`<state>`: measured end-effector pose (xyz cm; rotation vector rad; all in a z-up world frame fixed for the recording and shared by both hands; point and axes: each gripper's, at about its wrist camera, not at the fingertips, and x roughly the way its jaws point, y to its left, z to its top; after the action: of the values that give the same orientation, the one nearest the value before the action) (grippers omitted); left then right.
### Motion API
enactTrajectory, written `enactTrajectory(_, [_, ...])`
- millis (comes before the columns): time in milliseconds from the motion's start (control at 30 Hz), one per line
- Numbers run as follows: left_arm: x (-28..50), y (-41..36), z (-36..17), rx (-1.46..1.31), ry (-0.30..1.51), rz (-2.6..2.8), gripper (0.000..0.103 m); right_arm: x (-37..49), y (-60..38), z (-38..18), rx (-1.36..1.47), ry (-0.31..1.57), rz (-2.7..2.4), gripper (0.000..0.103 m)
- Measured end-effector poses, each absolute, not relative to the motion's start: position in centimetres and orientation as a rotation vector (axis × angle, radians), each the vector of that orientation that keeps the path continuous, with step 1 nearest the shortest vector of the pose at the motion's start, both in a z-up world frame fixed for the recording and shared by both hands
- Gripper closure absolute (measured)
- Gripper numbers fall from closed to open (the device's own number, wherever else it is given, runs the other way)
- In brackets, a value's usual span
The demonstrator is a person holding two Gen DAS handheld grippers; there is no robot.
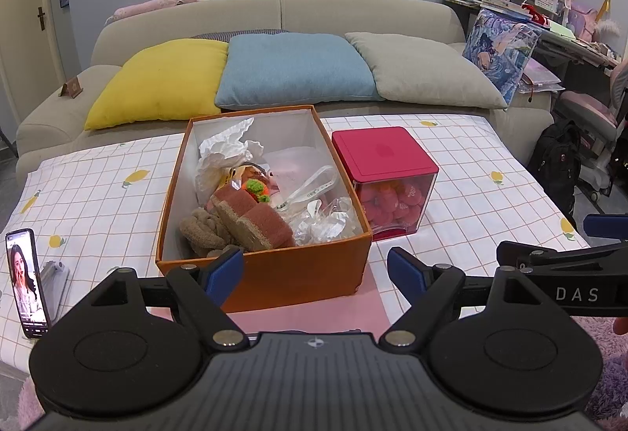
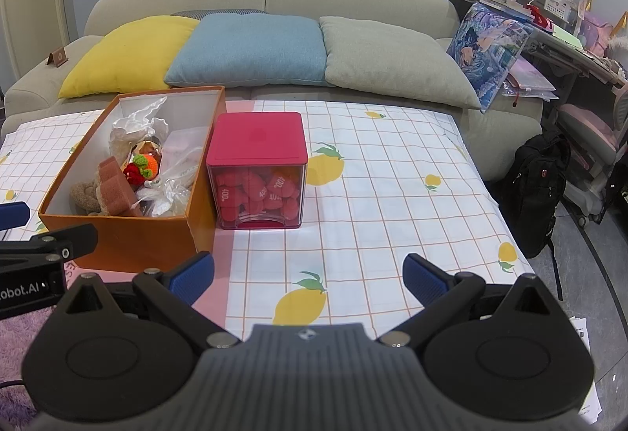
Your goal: Organize soft objects
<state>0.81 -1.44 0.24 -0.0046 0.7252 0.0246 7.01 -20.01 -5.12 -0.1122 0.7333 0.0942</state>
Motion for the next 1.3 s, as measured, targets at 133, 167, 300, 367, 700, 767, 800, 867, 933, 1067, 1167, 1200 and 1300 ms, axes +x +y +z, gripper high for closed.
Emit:
enactTrajectory(133, [0.82,-1.42,0.23,-0.004,0.725,0.024,0.006,7.01,-20.02,-5.12,-0.112,0.734,0.094,0.003])
enactTrajectory(167, [0.82,-1.43,0.23,-0.005,0.725,0.024,0.006,7.02,-20.01,-5.11,-0.112,0.734,0.095,0.003])
enactTrajectory(300, [0.78,-1.41,0.21,-0.004,0.728,0.023,0.006,6.99,-20.03,-5.21,-0.115,0.737,0.096,0.003])
enactTrajectory(367, [0.74,-1.45,0.18,-0.003,0.728,0.021,0.006,6.93,-20.05,-5.26,-0.118,0.738,0.096,0.003])
enactTrajectory(700, [0.69,-1.56,0.11,-0.004,0.730,0.019,0.007,6.92,-20.04,-5.27,-0.122,0.739,0.092,0.003])
enactTrajectory(767, [0.61,-1.66,0.11,-0.002,0.731,0.020,0.008,6.90,-20.07,-5.27,-0.122,0.738,0.093,0.003])
enactTrajectory(800, [0.57,-1.69,0.07,-0.002,0.732,0.019,0.008,6.89,-20.08,-5.28,-0.122,0.739,0.093,0.003])
enactTrajectory(867, [0.57,-1.72,0.04,-0.002,0.733,0.018,0.008,6.94,-20.03,-5.27,-0.121,0.740,0.093,0.003])
enactTrajectory(933, [0.58,-1.74,0.03,0.000,0.733,0.016,0.008,6.93,-20.09,-5.27,-0.121,0.742,0.095,0.003])
enactTrajectory(1067, [0.64,-1.68,0.01,0.000,0.734,0.012,0.008,6.89,-20.11,-5.27,-0.122,0.743,0.097,0.003])
enactTrajectory(1167, [0.64,-1.67,0.01,-0.001,0.734,0.011,0.008,6.90,-20.07,-5.27,-0.122,0.744,0.097,0.003])
enactTrajectory(1200, [0.63,-1.68,0.02,-0.001,0.734,0.011,0.009,6.87,-20.09,-5.28,-0.121,0.745,0.097,0.003])
enactTrajectory(1300, [0.59,-1.71,0.06,-0.003,0.732,0.012,0.009,6.91,-20.04,-5.30,-0.123,0.746,0.098,0.003])
